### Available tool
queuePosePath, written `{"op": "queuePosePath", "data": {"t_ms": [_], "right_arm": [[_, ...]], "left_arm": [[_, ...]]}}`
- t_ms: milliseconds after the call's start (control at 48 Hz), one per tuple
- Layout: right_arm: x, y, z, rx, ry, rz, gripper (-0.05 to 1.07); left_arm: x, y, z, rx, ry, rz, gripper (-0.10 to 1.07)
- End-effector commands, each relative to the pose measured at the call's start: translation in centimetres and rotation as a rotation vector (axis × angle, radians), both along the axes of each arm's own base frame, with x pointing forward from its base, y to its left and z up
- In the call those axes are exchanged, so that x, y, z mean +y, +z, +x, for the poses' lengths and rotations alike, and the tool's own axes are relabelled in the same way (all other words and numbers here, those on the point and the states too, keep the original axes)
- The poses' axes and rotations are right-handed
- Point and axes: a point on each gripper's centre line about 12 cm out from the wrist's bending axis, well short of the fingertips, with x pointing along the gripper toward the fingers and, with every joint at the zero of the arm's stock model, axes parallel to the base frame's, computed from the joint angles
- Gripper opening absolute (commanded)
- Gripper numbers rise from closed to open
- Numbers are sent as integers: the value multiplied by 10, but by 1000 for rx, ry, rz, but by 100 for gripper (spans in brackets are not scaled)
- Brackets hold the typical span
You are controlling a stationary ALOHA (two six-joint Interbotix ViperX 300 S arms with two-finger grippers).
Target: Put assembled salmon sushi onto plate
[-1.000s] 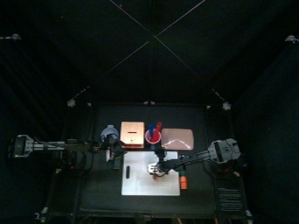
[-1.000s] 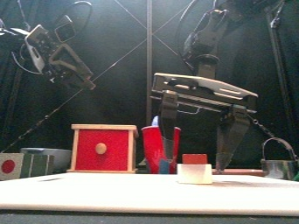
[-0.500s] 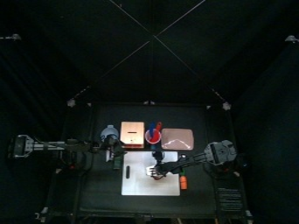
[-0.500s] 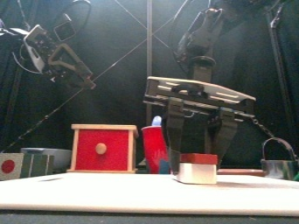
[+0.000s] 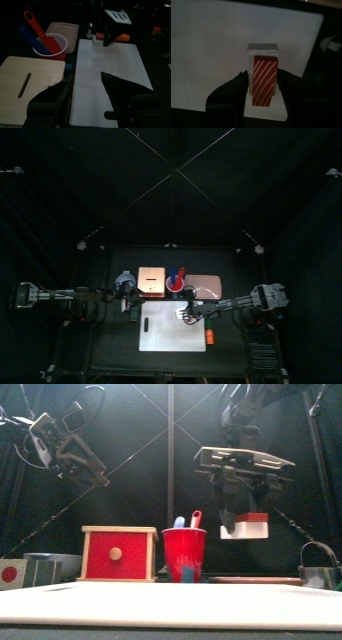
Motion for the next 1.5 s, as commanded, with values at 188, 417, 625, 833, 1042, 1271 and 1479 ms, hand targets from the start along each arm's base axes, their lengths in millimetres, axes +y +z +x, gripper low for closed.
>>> {"op": "queuePosePath", "data": {"t_ms": [188, 417, 625, 833, 1042, 1271, 1479], "right_arm": [[-65, 23, -41, -27, -10, -2, 68], [-133, 13, -68, 15, -12, -29, 68], [-172, -13, -80, 51, -7, -32, 68], [-175, -43, -85, 84, -4, -12, 68], [-175, -50, -86, 66, 10, -31, 75], [-173, -56, -89, 73, 5, -20, 94], [-174, -46, -86, 50, 9, -39, 96]], "left_arm": [[2, 12, 5, -45, 25, -50, 84], [4, 13, 5, -47, 33, -54, 84], [5, 11, 4, -43, 40, -57, 84], [5, 7, 3, -35, 46, -67, 84], [7, 8, 2, -38, 61, -81, 84], [8, 8, 2, -46, 83, -119, 84], [8, 8, 3, -52, 93, -143, 84]]}}
